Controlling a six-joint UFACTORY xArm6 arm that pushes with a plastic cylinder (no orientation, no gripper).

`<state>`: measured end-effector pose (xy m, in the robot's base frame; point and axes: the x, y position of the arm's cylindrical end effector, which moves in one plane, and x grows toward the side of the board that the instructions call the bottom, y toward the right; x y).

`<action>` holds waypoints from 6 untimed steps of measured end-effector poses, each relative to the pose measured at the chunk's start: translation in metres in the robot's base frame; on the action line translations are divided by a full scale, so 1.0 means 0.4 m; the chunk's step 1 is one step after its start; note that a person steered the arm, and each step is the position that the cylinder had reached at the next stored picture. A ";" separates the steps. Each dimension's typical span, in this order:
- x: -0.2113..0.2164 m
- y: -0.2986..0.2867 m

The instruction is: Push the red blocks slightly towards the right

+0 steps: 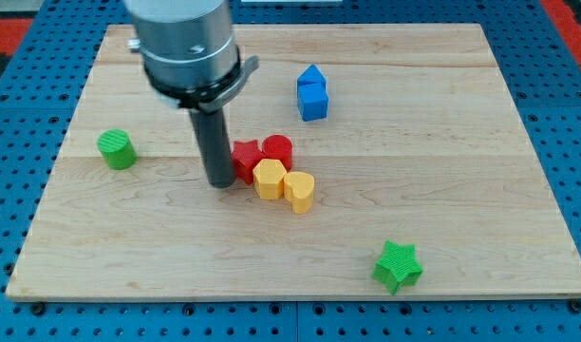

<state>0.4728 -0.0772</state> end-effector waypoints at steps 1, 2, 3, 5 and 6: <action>-0.053 0.044; -0.062 -0.045; -0.119 -0.033; -0.059 0.299; -0.042 0.288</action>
